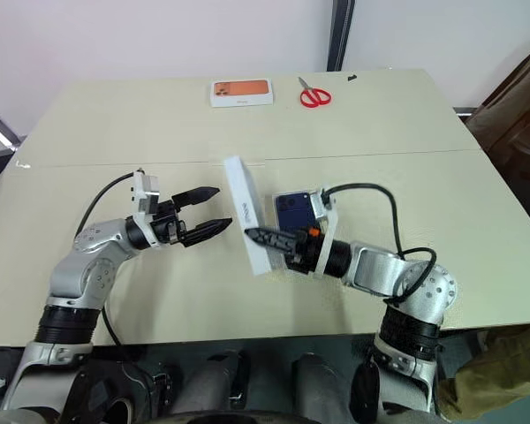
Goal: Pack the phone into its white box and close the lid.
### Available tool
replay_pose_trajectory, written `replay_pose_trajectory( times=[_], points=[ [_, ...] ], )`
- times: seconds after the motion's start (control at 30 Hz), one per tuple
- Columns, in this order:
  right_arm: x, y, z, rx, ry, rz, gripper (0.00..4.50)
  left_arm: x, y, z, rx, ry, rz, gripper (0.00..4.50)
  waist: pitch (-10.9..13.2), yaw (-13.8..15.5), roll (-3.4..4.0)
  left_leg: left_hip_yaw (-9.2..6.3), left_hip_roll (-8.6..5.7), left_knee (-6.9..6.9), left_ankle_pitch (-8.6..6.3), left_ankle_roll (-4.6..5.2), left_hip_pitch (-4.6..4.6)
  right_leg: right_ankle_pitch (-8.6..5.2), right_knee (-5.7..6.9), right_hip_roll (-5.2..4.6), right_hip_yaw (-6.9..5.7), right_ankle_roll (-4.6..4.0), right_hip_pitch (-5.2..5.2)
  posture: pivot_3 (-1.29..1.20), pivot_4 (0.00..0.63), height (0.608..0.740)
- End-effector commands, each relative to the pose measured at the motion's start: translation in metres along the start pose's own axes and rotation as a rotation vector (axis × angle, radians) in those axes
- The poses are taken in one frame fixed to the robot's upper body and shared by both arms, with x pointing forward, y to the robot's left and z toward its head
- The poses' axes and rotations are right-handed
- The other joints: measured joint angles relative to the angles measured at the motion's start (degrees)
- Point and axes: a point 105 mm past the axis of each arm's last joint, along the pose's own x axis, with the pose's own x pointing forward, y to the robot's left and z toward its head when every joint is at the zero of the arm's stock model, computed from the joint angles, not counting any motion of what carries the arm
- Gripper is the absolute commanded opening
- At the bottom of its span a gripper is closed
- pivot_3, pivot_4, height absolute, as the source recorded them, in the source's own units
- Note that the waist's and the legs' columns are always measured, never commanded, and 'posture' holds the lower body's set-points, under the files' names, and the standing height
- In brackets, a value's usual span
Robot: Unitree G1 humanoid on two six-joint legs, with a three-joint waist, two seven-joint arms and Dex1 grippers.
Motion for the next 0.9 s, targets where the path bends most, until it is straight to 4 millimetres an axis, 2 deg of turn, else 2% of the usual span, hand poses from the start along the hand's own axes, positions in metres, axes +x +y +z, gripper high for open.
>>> replay_pose_trajectory(
  times=[0.03,0.13,0.23,0.37,0.53,0.63,0.73,0.83,0.9],
  points=[
    [0.001,0.015,0.0,0.008,0.008,0.044,0.05,0.003,-0.004,0.01,0.016,-0.036,-0.017,4.5,0.0,0.09,0.0,0.0,0.0,0.04,0.0,0.01,0.0,0.0,0.0,0.0,-0.01,0.0,0.03,0.0,0.15,0.74],
    [0.0,0.003,-0.001,0.042,0.013,-0.034,0.0,0.005,-0.012,0.001,-0.016,-0.017,-0.049,3.73,0.0,0.09,0.0,-0.01,0.0,0.09,-0.03,0.05,0.01,0.0,0.0,0.01,-0.03,0.01,0.08,0.0,0.15,0.74],
    [0.001,-0.01,0.007,0.072,-0.026,-0.099,0.0,0.009,-0.022,-0.014,-0.031,0.018,-0.081,2.28,0.0,0.09,0.0,0.0,0.01,0.09,-0.04,0.07,0.0,-0.01,-0.01,0.02,-0.03,0.02,0.08,0.0,0.15,0.74],
    [0.002,-0.016,0.011,0.08,-0.039,-0.124,0.0,0.017,-0.025,-0.029,-0.03,0.044,-0.075,0.11,0.0,0.26,-0.01,0.0,0.01,0.09,-0.04,0.07,0.0,-0.01,-0.02,0.02,-0.03,0.02,0.09,0.0,0.15,0.74],
    [-0.003,-0.031,0.023,0.051,-0.102,-0.211,0.0,0.033,-0.025,-0.038,0.008,0.051,-0.066,0.04,0.0,0.43,-0.01,0.0,0.0,0.12,-0.05,0.09,0.0,-0.01,-0.05,0.02,-0.04,0.02,0.13,0.0,0.15,0.74],
    [-0.007,-0.034,0.03,0.004,-0.104,-0.235,0.0,0.04,-0.019,-0.035,0.029,0.041,-0.061,0.04,0.0,0.49,-0.02,0.0,0.0,0.13,-0.06,0.1,0.0,-0.01,-0.05,0.02,-0.06,0.02,0.15,0.0,0.15,0.74],
    [-0.013,-0.035,0.038,-0.017,-0.127,-0.247,0.99,0.049,-0.012,-0.033,0.032,0.025,-0.055,0.0,0.0,0.51,-0.02,0.0,0.0,0.14,-0.06,0.11,0.0,0.0,-0.05,0.02,-0.07,0.02,0.15,0.0,0.15,0.74],
    [-0.021,-0.037,0.045,-0.036,-0.158,-0.27,2.47,0.059,-0.011,-0.035,0.029,0.029,-0.062,0.0,0.0,0.45,-0.02,0.0,0.0,0.15,-0.07,0.12,0.0,-0.01,-0.06,0.02,-0.07,0.03,0.16,0.0,0.15,0.74],
    [-0.03,-0.028,0.052,-0.097,-0.163,-0.254,3.39,0.064,-0.008,-0.037,0.044,0.041,-0.061,0.0,0.0,0.46,-0.03,0.01,0.0,0.15,-0.07,0.12,-0.01,-0.01,-0.06,0.02,-0.07,0.03,0.15,0.0,0.15,0.74]
  ],
)
